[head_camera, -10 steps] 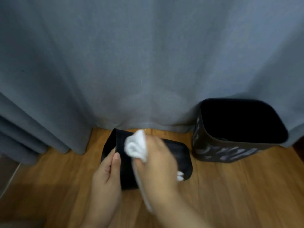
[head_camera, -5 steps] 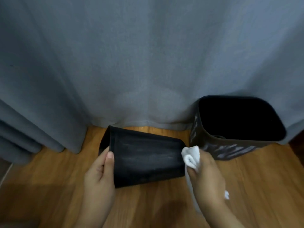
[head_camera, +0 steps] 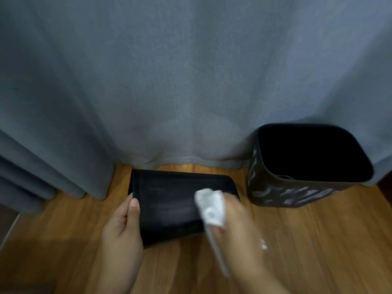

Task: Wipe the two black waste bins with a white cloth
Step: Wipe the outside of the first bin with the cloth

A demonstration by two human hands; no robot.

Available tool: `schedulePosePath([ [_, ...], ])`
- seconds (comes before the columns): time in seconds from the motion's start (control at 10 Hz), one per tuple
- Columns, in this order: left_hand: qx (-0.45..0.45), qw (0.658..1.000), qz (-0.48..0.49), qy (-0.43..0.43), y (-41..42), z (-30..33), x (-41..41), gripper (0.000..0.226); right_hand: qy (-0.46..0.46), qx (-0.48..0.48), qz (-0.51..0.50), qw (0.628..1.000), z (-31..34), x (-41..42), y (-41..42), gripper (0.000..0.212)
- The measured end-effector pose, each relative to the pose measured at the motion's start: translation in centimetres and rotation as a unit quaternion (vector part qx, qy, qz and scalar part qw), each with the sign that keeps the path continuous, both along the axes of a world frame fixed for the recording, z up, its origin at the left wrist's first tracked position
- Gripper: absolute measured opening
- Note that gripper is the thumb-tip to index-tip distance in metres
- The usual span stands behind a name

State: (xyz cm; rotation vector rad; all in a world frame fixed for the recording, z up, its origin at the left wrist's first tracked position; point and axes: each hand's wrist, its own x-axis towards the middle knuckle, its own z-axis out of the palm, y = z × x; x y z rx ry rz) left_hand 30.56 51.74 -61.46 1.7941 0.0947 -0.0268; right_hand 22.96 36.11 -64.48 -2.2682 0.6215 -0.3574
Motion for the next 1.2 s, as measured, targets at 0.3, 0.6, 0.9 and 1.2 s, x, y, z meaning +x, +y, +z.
schedulePosePath([
  [0.3,0.026,0.998,-0.053,-0.020,-0.9,0.6,-0.4,0.029,-0.115,-0.014,0.025,0.993,4.5,6.0,2.4,0.011],
  [0.6,0.009,1.000,-0.026,0.005,0.4,0.6,-0.8,0.029,-0.017,0.017,0.008,1.000,3.3,6.6,-0.1,0.008],
  [0.9,0.002,0.999,-0.050,-0.017,0.0,1.5,-1.1,0.031,0.086,-0.014,-0.119,0.989,-1.8,1.4,-5.7,0.025],
  [1.2,-0.007,1.000,-0.019,0.000,0.4,0.5,-0.3,0.028,-0.069,-0.010,0.112,0.991,3.1,1.5,6.2,0.045],
])
